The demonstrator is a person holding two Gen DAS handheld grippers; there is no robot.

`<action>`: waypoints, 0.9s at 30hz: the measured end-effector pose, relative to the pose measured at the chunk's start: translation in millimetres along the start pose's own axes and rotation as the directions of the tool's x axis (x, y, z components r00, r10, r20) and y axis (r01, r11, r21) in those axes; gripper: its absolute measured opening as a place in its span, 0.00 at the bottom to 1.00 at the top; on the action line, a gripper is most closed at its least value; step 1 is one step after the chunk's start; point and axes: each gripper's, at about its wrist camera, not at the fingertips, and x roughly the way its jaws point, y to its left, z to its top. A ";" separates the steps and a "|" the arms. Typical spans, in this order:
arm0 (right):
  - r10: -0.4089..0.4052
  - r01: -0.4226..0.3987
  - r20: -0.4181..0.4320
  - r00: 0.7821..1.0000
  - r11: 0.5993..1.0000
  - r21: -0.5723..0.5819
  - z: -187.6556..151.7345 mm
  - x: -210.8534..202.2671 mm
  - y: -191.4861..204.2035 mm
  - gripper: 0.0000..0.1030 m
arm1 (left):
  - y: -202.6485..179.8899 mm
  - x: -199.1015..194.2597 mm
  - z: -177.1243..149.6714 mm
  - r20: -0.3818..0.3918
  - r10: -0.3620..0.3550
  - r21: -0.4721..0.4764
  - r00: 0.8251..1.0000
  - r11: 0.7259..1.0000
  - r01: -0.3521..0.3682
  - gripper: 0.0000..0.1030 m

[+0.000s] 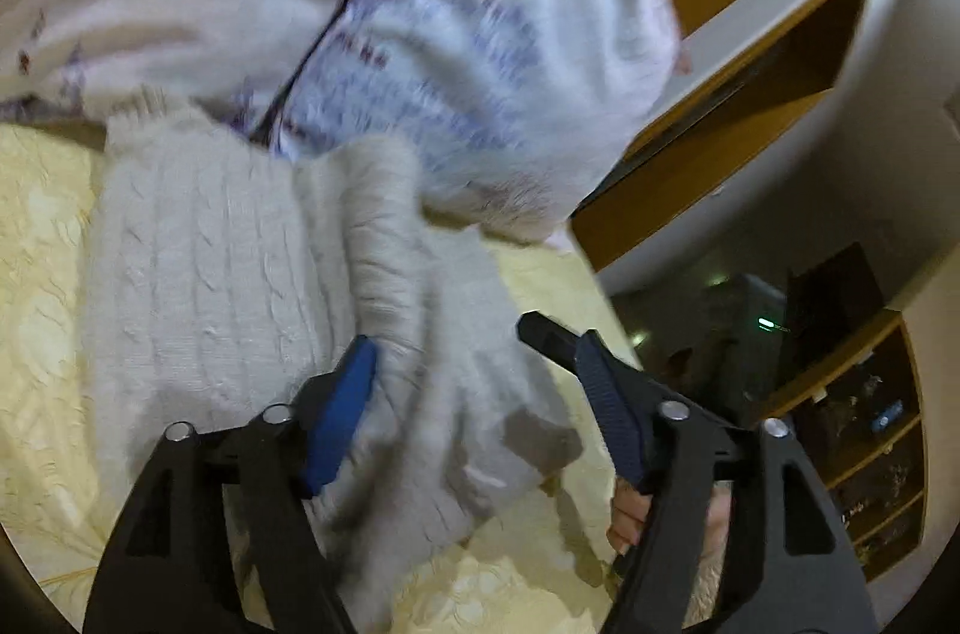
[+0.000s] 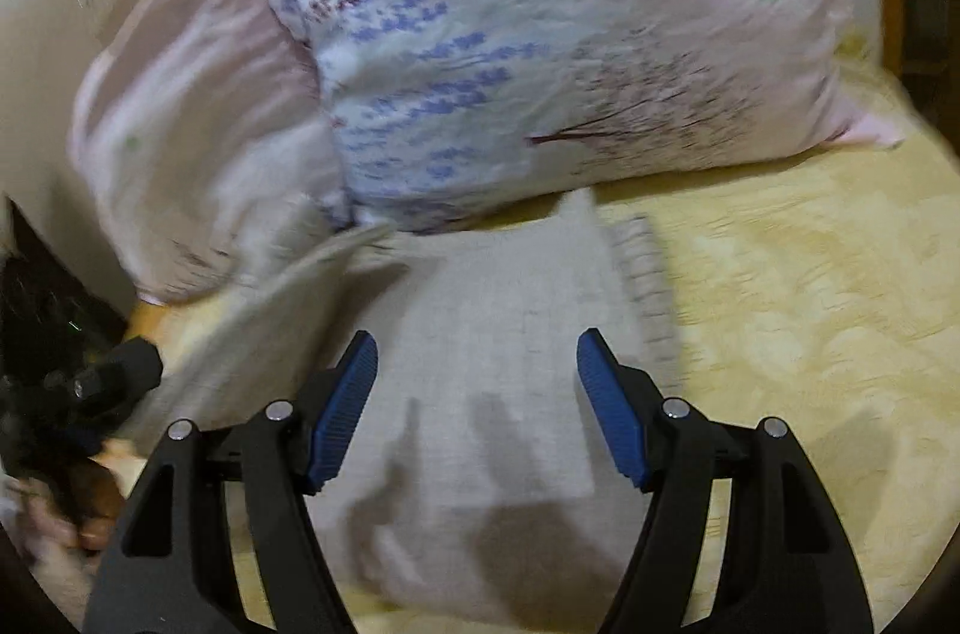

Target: Fold small clothes

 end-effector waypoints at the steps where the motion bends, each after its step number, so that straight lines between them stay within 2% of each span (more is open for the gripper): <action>1: 0.057 -0.057 -0.019 0.998 0.998 0.029 3.1 0.2 -0.9 0.67 | 1.5 -8.4 0.1 0.018 0.002 0.004 1.000 1.000 -0.002 0.69; 2: 0.109 -0.106 -0.042 0.993 0.993 0.057 5.6 3.9 -0.9 0.67 | 6.4 -18.9 0.4 0.038 0.017 -0.010 0.999 1.000 -0.016 0.69; 4: 0.230 -0.216 -0.100 0.968 0.967 0.133 6.4 15.5 0.1 0.67 | 20.5 -33.5 0.5 0.068 -0.011 -0.058 0.998 0.998 0.015 0.70; 6: 0.292 -0.262 -0.152 0.944 0.946 0.193 5.8 29.3 3.9 0.67 | 33.0 -33.9 0.1 0.050 0.023 -0.116 0.998 0.993 -0.017 0.70; 9: 0.338 -0.285 -0.213 0.917 0.927 0.243 -0.9 44.6 13.1 0.67 | 46.1 -35.6 -3.2 0.051 0.090 -0.145 0.995 0.986 -0.082 0.70; 11: 0.302 -0.251 -0.230 0.925 0.941 0.227 -1.3 52.3 20.1 0.67 | 52.9 -38.5 -5.1 0.060 0.106 -0.160 0.993 0.983 -0.095 0.70; 14: 0.290 -0.237 -0.222 0.931 0.942 0.238 -0.5 59.1 23.6 0.66 | 55.5 -49.7 -7.3 0.083 0.176 -0.153 0.981 0.975 -0.162 0.73; 18: 0.275 -0.227 -0.232 0.933 0.950 0.213 4.4 74.3 32.6 0.53 | 61.8 -58.7 -7.0 0.097 0.225 -0.168 0.970 0.964 -0.206 0.77; 20: 0.247 -0.204 -0.227 0.942 0.959 0.195 5.6 81.8 37.6 0.47 | 66.3 -59.3 -6.8 0.091 0.244 -0.183 0.965 0.957 -0.225 0.81; 21: 0.233 -0.194 -0.224 0.946 0.964 0.183 6.8 86.1 39.0 0.35 | 67.2 -58.9 -7.3 0.089 0.254 -0.185 0.963 0.954 -0.235 0.82; 23: 0.231 -0.196 -0.222 0.947 0.966 0.166 7.4 92.9 43.4 0.21 | 67.7 -57.1 -7.8 0.084 0.274 -0.178 0.958 0.950 -0.256 0.84; 27: 0.224 -0.207 -0.157 0.962 0.971 0.116 10.6 74.8 42.6 0.17 | 65.9 -54.4 -7.5 0.070 0.316 -0.151 0.946 0.941 -0.303 0.90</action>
